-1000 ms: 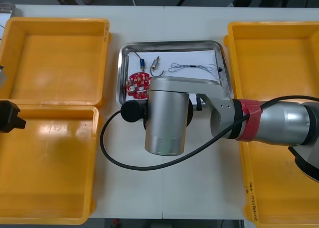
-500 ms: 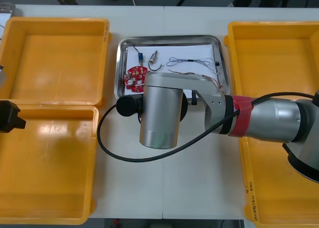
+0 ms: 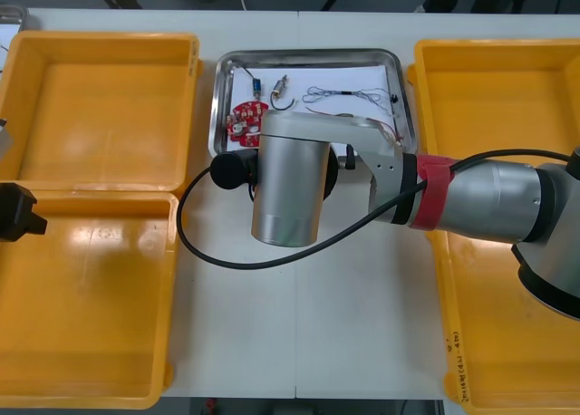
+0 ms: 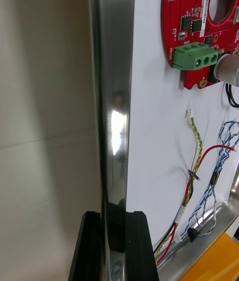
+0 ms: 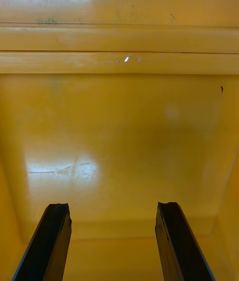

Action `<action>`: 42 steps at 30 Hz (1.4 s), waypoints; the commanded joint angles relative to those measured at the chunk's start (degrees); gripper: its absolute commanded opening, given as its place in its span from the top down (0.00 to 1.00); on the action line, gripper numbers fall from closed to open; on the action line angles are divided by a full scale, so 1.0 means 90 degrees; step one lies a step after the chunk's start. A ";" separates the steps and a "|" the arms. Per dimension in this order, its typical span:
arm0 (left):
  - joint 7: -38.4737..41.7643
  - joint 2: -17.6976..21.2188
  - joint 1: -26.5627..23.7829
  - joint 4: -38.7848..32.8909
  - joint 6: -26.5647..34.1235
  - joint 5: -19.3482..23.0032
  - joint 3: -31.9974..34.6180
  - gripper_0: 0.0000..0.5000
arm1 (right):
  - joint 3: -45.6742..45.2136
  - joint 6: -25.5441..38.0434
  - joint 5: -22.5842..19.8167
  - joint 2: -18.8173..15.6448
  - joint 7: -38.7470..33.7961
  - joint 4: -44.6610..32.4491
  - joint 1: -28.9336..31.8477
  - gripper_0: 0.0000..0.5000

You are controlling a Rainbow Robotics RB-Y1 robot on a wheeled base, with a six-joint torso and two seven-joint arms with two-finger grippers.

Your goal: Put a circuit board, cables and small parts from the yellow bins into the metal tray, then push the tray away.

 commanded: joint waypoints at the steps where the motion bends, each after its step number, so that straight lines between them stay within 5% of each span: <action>1: -0.0141 0.0244 0.0087 -0.0124 0.0040 0.0051 0.0195 0.00 | 0.0034 -0.0183 0.0094 0.0171 0.0053 0.0153 -0.0411 1.00; 42: -0.0141 0.0244 0.0087 -0.0124 0.0040 0.0051 0.0195 0.00 | -0.0054 -0.1296 -0.0014 0.0385 0.0229 0.1638 -0.0909 1.00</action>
